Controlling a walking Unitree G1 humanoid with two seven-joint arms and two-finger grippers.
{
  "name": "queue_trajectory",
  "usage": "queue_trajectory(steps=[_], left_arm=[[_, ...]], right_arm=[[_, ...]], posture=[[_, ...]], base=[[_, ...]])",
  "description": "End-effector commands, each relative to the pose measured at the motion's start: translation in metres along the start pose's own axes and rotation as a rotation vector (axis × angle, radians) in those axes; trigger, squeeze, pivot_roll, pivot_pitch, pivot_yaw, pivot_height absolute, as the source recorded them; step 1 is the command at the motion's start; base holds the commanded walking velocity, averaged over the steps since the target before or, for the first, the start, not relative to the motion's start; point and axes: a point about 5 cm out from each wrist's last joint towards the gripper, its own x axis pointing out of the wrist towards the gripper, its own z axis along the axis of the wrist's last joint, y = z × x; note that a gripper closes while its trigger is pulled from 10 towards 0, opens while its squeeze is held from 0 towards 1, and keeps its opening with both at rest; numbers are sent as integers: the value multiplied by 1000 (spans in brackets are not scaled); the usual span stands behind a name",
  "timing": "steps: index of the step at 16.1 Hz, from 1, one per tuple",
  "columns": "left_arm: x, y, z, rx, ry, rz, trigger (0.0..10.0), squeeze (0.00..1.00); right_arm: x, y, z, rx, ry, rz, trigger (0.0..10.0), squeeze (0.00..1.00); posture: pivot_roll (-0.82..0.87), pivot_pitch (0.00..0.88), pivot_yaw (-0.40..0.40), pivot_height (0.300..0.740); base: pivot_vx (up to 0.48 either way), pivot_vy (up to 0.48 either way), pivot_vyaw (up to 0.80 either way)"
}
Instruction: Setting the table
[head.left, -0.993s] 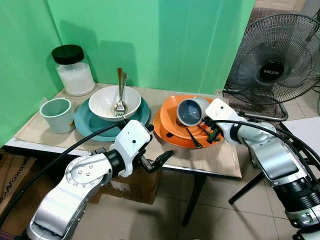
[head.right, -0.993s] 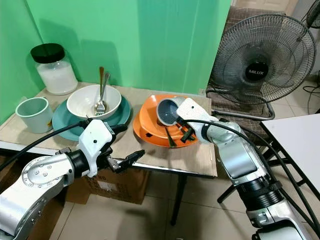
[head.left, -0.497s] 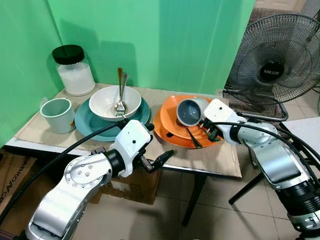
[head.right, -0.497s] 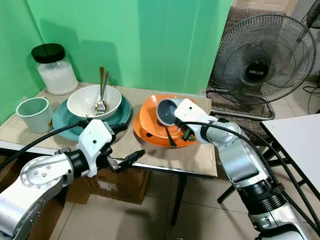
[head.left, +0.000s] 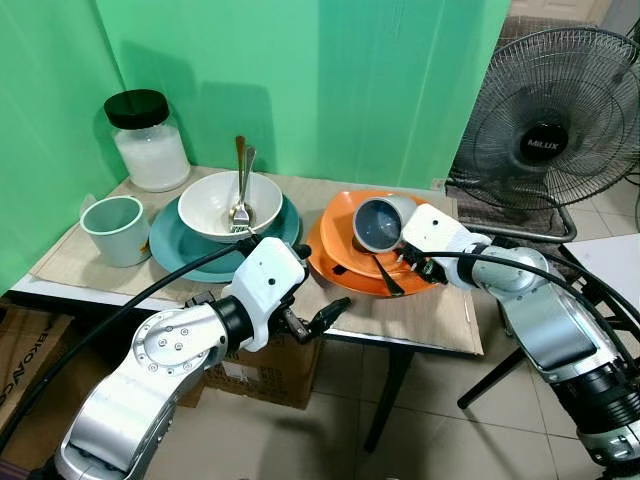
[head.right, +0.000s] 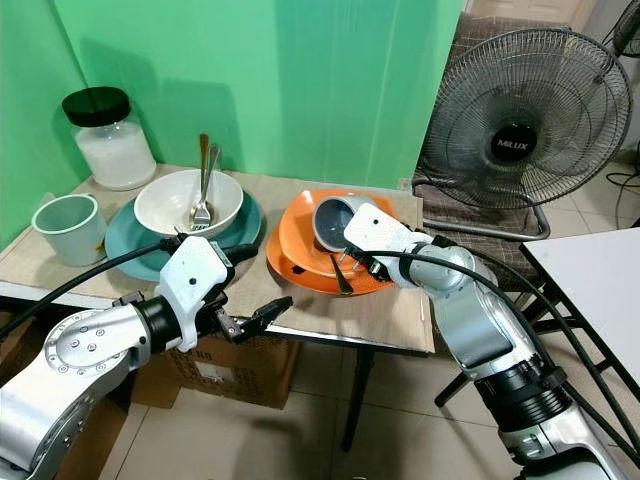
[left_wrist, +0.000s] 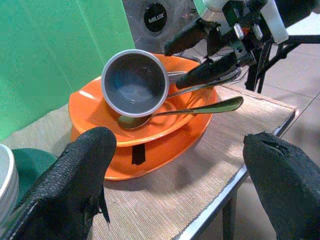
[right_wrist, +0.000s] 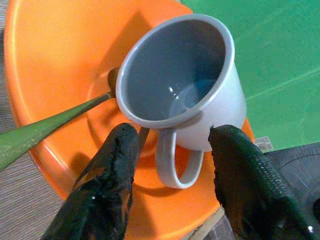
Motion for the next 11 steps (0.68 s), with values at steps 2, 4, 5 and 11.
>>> queue_trajectory(steps=[2,4,5,11], left_arm=[[2,1,2,11,2,2,10000,0],[3,1,2,13,2,5,10000,0],[3,1,2,13,2,6,10000,0],[3,2,3,17,2,16,10000,0]], right_arm=[[2,-2,3,-35,-4,-5,10000,1000],[4,-5,2,-82,18,-19,10000,1000],[4,-5,2,-94,24,-26,10000,1000],[11,-11,0,-160,71,-84,10000,0]], posture=[[-130,0,-8,740],[-132,0,-11,740],[-132,0,-12,740],[-127,0,-15,740]], base=[[0,0,0],[0,0,0],[0,0,0],[0,0,0]])
